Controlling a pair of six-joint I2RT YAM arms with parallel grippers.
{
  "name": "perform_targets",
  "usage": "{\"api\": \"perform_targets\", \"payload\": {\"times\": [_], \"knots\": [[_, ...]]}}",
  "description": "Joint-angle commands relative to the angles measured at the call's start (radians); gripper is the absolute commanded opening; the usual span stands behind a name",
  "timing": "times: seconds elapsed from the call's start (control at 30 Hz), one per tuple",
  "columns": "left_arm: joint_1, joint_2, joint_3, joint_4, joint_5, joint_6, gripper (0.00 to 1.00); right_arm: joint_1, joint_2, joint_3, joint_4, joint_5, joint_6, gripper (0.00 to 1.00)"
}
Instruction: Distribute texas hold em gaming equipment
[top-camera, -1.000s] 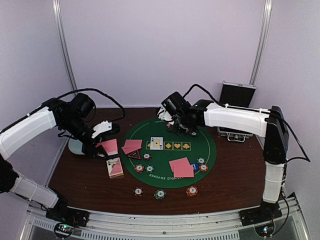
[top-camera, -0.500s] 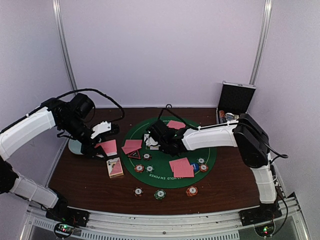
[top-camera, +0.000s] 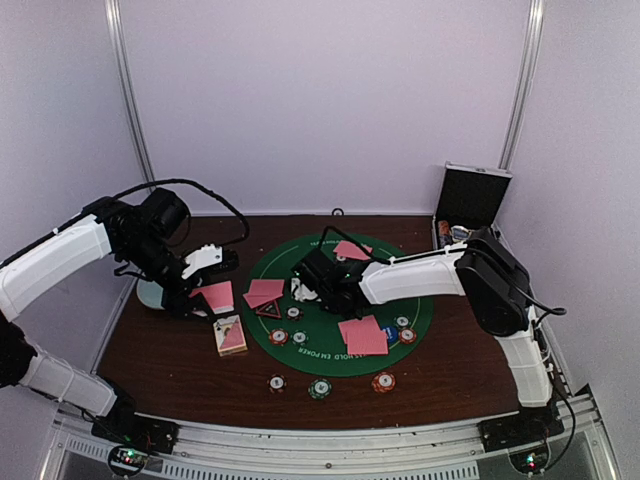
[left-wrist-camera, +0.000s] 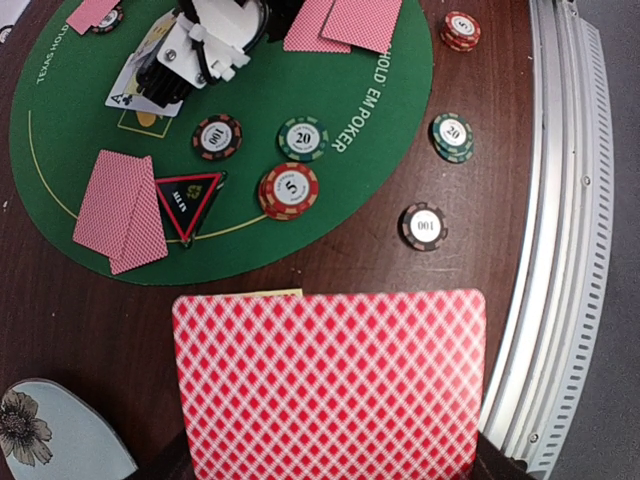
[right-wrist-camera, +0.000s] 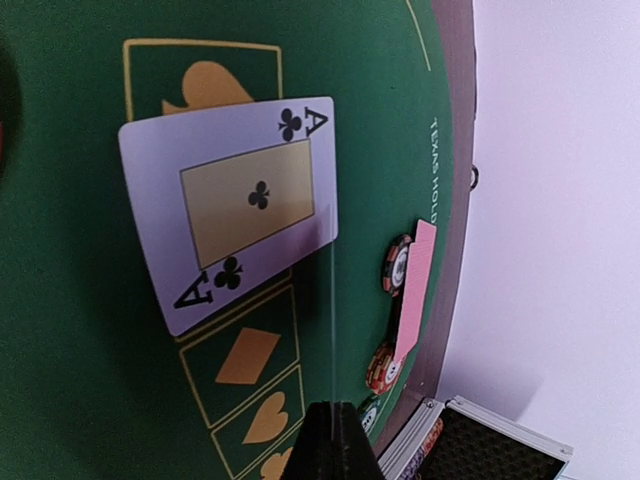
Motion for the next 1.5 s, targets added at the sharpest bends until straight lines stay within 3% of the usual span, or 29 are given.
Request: {"api": "perform_targets", "payload": {"times": [0.0,0.4,0.43,0.6,0.83,0.93,1.1,1.2,1.33,1.47], "knots": [[0.004,-0.015,0.008,0.015,-0.001,0.012,0.00,0.002,0.002,0.040,-0.128,-0.069,0.094,0.00],[0.004,-0.012,0.014,0.016,-0.009,0.005,0.00,0.006,-0.042,0.005,-0.154,-0.123,0.106,0.05],[0.004,-0.011,0.016,0.016,-0.009,0.005,0.00,0.007,-0.049,0.003,-0.156,-0.128,0.104,0.08],[0.004,-0.007,0.023,0.015,-0.007,0.005,0.00,0.012,-0.088,0.005,-0.184,-0.159,0.119,0.40],[0.004,-0.007,0.028,0.016,0.000,0.005,0.00,0.004,-0.168,0.031,-0.154,-0.151,0.178,0.56],[0.004,-0.010,0.031,0.016,-0.001,0.004,0.00,-0.012,-0.218,0.072,-0.165,-0.150,0.271,0.62],[0.004,-0.021,0.026,0.016,-0.002,0.006,0.00,-0.041,-0.268,0.189,-0.267,-0.140,0.473,0.98],[0.004,-0.024,0.026,0.016,0.001,0.007,0.00,-0.066,-0.326,0.184,-0.277,-0.193,0.647,1.00],[0.004,-0.029,0.030,0.017,0.002,0.007,0.00,-0.162,-0.351,0.263,-0.404,-0.467,0.943,1.00],[0.004,-0.029,0.032,0.016,0.004,0.011,0.00,-0.203,-0.331,0.318,-0.493,-0.610,1.010,1.00]]}}
